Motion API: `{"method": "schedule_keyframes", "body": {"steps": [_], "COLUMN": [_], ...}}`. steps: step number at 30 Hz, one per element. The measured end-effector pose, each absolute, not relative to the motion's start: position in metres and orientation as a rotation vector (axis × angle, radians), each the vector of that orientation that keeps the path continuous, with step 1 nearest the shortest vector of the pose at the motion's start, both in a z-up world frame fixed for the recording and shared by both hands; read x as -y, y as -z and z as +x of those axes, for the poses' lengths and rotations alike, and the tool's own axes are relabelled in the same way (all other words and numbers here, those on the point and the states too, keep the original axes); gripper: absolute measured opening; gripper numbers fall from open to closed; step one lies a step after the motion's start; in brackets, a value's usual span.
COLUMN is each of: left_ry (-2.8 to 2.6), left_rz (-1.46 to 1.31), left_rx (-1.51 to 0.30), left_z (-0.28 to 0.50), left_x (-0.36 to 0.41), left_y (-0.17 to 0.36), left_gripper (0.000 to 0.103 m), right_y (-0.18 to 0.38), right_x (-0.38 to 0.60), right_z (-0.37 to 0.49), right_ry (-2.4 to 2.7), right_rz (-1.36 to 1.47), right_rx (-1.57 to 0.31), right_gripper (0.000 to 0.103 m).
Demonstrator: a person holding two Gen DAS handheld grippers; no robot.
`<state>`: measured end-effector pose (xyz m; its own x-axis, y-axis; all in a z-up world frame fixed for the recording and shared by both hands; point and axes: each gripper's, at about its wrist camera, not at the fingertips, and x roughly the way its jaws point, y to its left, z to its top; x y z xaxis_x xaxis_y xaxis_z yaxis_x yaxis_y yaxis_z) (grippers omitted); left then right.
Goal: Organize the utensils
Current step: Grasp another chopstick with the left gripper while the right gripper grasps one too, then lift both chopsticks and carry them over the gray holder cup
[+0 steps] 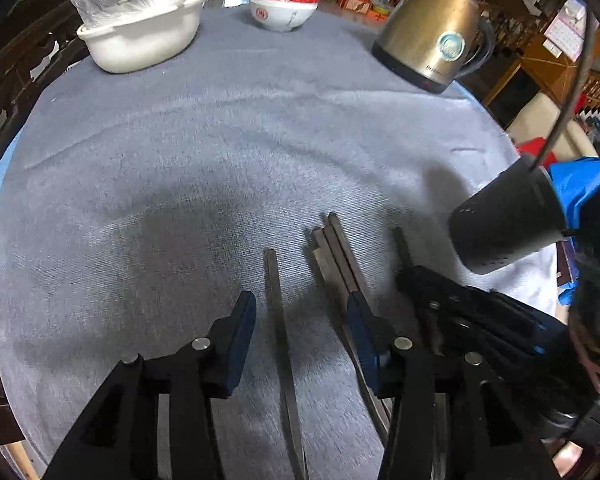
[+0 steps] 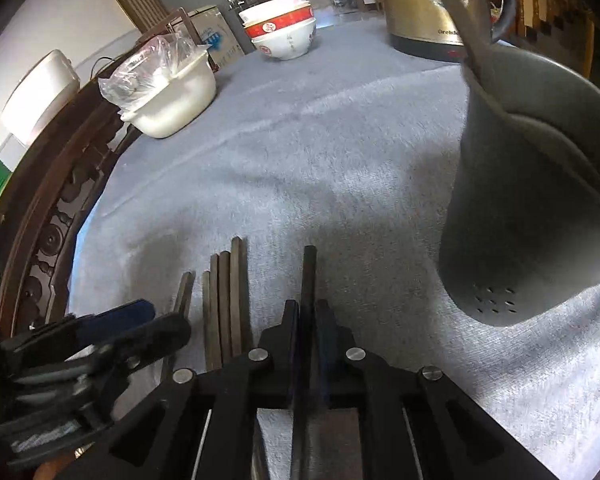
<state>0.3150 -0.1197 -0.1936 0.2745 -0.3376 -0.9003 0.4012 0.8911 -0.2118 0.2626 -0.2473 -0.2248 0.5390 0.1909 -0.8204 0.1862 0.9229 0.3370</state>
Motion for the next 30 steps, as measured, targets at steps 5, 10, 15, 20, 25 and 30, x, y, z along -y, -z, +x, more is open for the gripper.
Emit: {"method": "schedule_keyframes", "body": {"steps": [5,10,15,20,25,30], "left_ry": [0.479,0.479,0.485,0.481,0.487,0.491], "left_rz": [0.110,0.123,0.133,0.155,0.115,0.065], "left_rx": [-1.191,-1.199,-1.200,-1.186,-1.209,-1.201], "left_z": [0.321,0.325,0.321,0.321,0.329,0.333], "left_x": [0.126,0.129,0.128,0.131,0.125,0.114], "left_y": [0.206,0.204,0.203,0.206,0.207,0.202], "left_gripper": [0.043,0.043,0.043,0.042,0.008,0.007], "right_y": [0.225,0.227,0.228,0.226,0.220,0.199], "right_x": [0.255,0.262,0.266,0.263,0.256,0.259], "right_z": [0.249,0.240,0.239,0.251,0.257,0.244], "right_ry": [-0.008,-0.022,-0.030,-0.018,-0.023,-0.058], "right_rz": [0.405,0.446,0.474,0.440,0.364,0.385], "right_rx": [-1.015,-1.015,-1.022,-1.033,-1.042,-0.959], "right_gripper": [0.009,0.010,0.010,0.010,0.008,0.008]}}
